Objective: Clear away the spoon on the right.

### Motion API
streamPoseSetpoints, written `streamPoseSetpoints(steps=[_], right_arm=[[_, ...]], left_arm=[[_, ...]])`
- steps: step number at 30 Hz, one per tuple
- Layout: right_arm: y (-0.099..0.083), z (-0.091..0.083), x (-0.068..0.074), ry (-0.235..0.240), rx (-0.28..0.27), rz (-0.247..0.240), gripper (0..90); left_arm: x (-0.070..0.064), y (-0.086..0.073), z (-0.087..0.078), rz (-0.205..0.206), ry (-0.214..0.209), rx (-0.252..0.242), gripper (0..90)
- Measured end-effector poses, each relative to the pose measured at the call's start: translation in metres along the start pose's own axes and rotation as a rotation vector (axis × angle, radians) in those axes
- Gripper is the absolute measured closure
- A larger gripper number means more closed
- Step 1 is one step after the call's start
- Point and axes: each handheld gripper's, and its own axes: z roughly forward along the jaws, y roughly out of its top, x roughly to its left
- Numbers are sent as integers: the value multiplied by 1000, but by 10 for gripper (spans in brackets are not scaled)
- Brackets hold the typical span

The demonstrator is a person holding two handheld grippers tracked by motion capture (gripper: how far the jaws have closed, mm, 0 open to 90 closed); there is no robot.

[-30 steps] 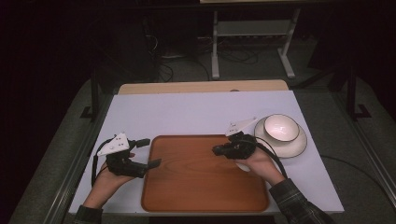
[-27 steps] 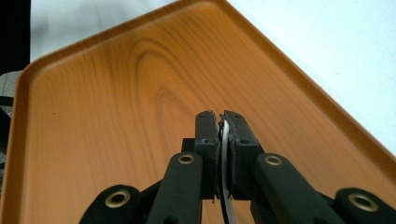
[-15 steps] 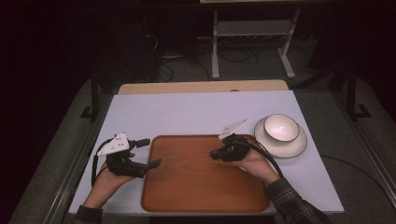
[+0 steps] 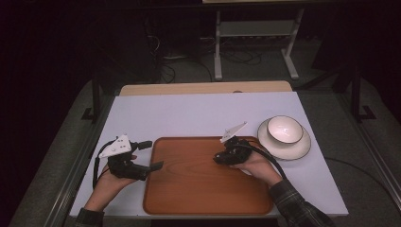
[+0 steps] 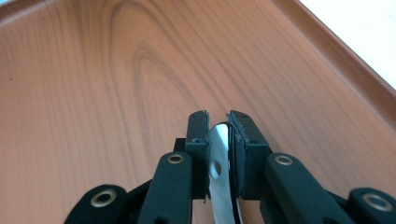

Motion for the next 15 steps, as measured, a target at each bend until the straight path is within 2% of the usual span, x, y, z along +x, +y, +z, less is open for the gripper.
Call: streamPoseSetpoints(steps=[7, 15], right_arm=[[-1, 4, 1, -17, 22, -23, 761], [-2, 6, 2, -19, 35, -27, 729]], left_arm=[[0, 0, 0, 0, 1, 1, 128], [1, 0, -1, -3, 4, -1, 128]])
